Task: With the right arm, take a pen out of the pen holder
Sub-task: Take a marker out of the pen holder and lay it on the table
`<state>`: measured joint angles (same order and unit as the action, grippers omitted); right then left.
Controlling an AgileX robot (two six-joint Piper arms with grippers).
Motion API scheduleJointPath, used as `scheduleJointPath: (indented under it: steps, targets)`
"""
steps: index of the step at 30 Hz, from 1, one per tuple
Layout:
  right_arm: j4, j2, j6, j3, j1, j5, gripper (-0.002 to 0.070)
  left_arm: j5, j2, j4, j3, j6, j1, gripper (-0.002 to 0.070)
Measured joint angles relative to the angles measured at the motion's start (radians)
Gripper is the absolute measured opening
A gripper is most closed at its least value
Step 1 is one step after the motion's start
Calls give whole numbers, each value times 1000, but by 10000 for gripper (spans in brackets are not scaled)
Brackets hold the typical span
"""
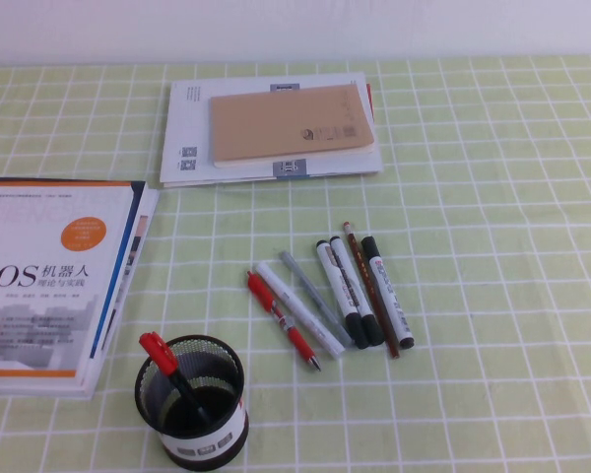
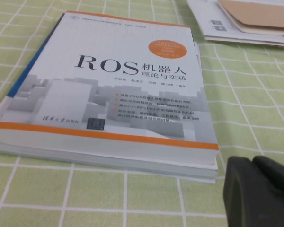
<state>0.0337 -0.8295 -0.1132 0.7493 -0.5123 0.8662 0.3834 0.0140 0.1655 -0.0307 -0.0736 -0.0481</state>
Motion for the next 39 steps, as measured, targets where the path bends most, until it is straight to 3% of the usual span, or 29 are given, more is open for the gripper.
scheduleJointPath:
  steps: [10,17,27,39]
  targets:
    - [25,356,2,-480,295,-505,-12,0,0,0,0,0,0,-8]
    - [23,625,2,-742,420,-765,-13,0,0,0,0,0,0,-8]
    - [1,826,2,-776,457,-710,-13,0,0,0,0,0,0,-8]
    - [-21,838,2,-776,459,-530,-12,0,0,0,0,0,0,-8]
